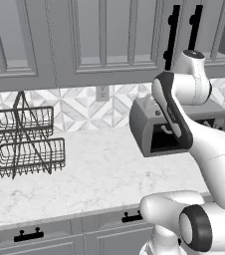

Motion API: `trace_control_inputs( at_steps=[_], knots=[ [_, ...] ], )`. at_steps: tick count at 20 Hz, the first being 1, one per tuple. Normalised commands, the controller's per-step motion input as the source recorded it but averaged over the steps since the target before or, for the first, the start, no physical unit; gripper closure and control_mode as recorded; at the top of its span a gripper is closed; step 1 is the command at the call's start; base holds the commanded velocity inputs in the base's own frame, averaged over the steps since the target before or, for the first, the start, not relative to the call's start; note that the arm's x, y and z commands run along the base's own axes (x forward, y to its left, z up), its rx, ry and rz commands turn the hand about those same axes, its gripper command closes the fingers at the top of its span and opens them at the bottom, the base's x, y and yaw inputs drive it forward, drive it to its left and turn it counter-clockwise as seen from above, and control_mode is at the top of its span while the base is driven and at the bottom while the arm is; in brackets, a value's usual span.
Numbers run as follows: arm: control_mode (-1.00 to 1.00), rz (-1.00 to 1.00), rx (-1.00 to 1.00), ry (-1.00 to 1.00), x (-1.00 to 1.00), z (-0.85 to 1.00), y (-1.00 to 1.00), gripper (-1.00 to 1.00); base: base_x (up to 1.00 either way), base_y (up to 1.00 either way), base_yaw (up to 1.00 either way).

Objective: Take a straw from the drawer in front and place it inside the glass cup on the dining counter.

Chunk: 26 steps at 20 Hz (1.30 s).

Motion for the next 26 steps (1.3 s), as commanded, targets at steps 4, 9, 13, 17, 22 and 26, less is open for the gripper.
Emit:
trace_control_inputs(
  at_steps=[4,9,13,17,22,26],
  knots=[
    [1.00,0.00,0.00,0.00,0.00,0.00,0.00,-1.00,-0.08,0.00,0.00],
    [1.00,0.00,0.00,0.00,0.00,0.00,0.00,-1.00,-0.94,-0.01,0.00],
    [1.00,0.00,0.00,0.00,0.00,0.00,0.00,-1.00,-0.52,-0.31,0.15],
    [1.00,0.00,0.00,0.00,0.00,0.00,0.00,-1.00,0.00,-0.75,0.51],
    [1.00,0.00,0.00,0.00,0.00,0.00,0.00,-1.00,0.00,-0.76,0.66],
    [1.00,0.00,0.00,0.00,0.00,0.00,0.00,-1.00,0.00,-0.68,0.69]
  ],
)
